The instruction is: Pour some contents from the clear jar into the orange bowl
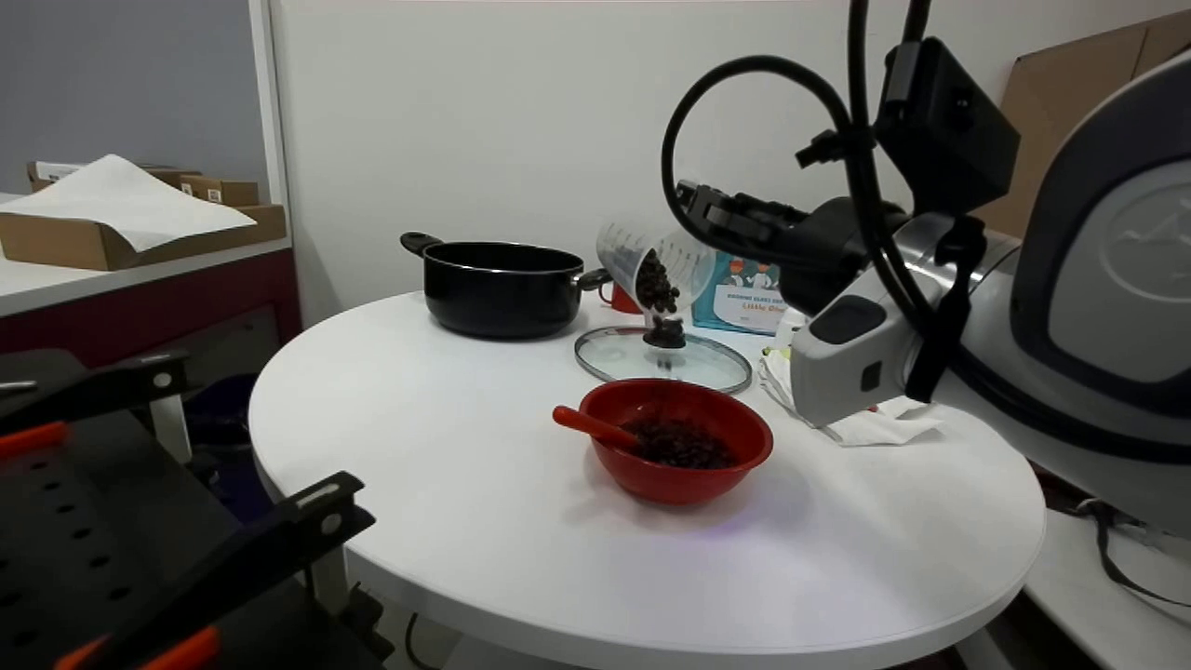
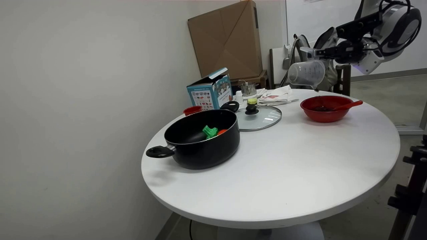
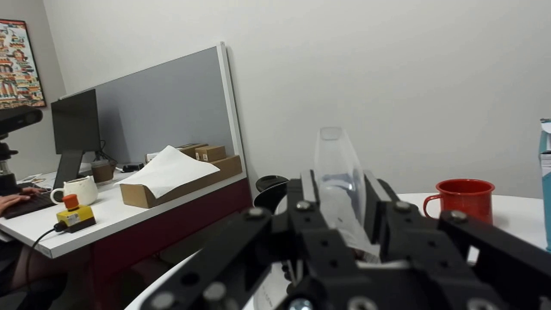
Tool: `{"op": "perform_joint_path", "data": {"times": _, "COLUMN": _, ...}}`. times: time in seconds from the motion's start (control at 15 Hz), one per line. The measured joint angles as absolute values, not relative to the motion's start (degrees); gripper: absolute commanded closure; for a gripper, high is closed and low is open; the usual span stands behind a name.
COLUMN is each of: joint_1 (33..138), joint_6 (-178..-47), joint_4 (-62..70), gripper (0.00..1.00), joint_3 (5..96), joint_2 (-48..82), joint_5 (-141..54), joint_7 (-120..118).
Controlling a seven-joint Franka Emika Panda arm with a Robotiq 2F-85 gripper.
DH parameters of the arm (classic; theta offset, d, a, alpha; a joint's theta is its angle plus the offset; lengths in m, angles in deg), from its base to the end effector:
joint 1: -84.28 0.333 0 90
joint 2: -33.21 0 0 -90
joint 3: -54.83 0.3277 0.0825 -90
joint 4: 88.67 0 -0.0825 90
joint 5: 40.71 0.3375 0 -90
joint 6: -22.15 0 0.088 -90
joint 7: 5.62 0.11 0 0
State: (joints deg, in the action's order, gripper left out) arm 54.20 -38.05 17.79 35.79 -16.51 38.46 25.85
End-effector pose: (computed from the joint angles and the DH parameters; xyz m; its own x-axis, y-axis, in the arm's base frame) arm 0.4364 -0.2704 0.1605 -0.1066 0.2051 -0.9729 -0.9276 0.3319 0.1716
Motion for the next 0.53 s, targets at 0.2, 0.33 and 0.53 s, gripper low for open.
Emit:
{"op": "perform_joint_path", "data": {"times": 0.2, "joint_1": 54.2, "joint_6": -37.8, "joint_4": 17.7, "gripper": 0.92, "joint_3": 35.8, "joint_2": -16.9, "joint_5": 39.2, "joint_7": 25.9}}
{"op": "perform_joint_path", "data": {"times": 0.33, "joint_1": 54.2, "joint_6": -37.6, "joint_4": 17.7, "gripper": 0.92, "joint_3": 35.8, "joint_2": -17.2, "joint_5": 39.6, "joint_7": 25.9}}
{"op": "perform_joint_path", "data": {"times": 0.53, "joint_1": 54.3, "joint_6": -37.1, "joint_4": 17.4, "gripper": 0.92, "joint_3": 36.0, "joint_2": -17.9, "joint_5": 40.2, "joint_7": 26.0}}
